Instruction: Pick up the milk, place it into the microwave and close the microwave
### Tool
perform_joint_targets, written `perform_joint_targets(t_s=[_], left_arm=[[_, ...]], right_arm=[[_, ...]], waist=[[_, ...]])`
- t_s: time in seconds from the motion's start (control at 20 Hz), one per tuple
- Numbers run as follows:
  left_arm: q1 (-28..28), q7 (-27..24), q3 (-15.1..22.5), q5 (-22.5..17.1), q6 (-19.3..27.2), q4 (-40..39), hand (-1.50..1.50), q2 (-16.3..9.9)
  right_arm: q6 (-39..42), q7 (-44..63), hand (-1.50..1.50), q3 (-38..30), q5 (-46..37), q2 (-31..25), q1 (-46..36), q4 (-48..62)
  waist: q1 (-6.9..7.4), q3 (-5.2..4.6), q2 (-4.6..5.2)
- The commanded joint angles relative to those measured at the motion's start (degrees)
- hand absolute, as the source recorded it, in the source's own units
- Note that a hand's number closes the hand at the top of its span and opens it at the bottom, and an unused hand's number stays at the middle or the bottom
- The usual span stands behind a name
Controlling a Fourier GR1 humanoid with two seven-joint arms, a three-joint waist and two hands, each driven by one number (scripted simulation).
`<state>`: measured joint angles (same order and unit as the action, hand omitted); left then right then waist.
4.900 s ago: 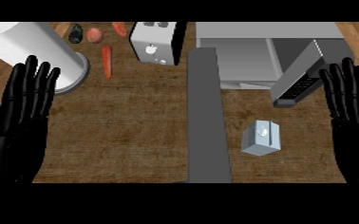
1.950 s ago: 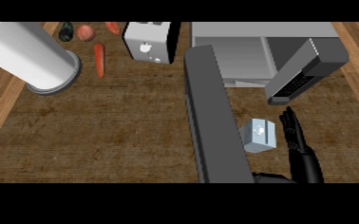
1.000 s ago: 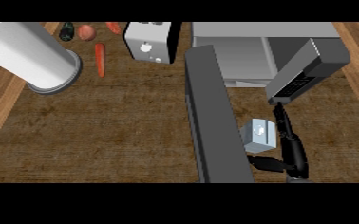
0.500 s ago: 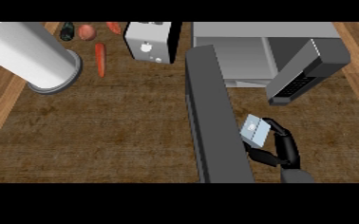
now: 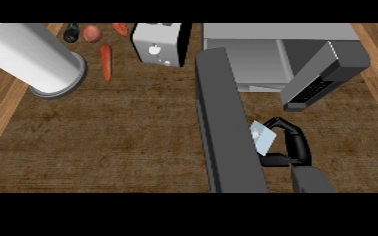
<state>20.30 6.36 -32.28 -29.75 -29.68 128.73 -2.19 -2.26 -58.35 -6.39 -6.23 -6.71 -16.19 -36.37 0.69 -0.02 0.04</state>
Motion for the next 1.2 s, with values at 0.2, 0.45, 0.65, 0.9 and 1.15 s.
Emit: perform_joint_targets(t_s=[0.2,0.45,0.65,0.9,1.15], left_arm=[[1.0,-1.2,-0.5,-0.1,-2.5,-0.8,-1.5,0.9],[-0.5,-3.2,-2.6,0.6,-3.2,-5.1,-1.5,0.0],[0.1,-2.2,-3.7,-1.7,-4.0,-4.9,-1.5,-0.7],[-3.1,0.8,-4.8,-2.5,-1.6,-5.7,-1.5,-3.0],[-0.5,0.7,-1.8,-0.4,-2.8,-1.9,-1.5,2.0]], right_arm=[[13.1,-8.1,1.5,-2.2,1.0,-7.3,-7.8,12.8],[18.0,-2.0,1.5,0.4,2.0,-5.9,-8.0,5.5],[12.0,1.7,1.5,2.1,1.5,-3.4,-6.5,-2.1],[6.9,12.2,1.5,3.2,1.8,-0.9,-5.0,-13.3],[3.3,20.1,1.5,2.4,1.2,0.6,-15.6,-11.1]], waist=[[0.61,0.14,0.27],[-0.61,-0.02,-0.22],[-0.57,-0.01,-0.21],[-0.75,0.0,-0.19],[-0.25,0.01,-0.11]])
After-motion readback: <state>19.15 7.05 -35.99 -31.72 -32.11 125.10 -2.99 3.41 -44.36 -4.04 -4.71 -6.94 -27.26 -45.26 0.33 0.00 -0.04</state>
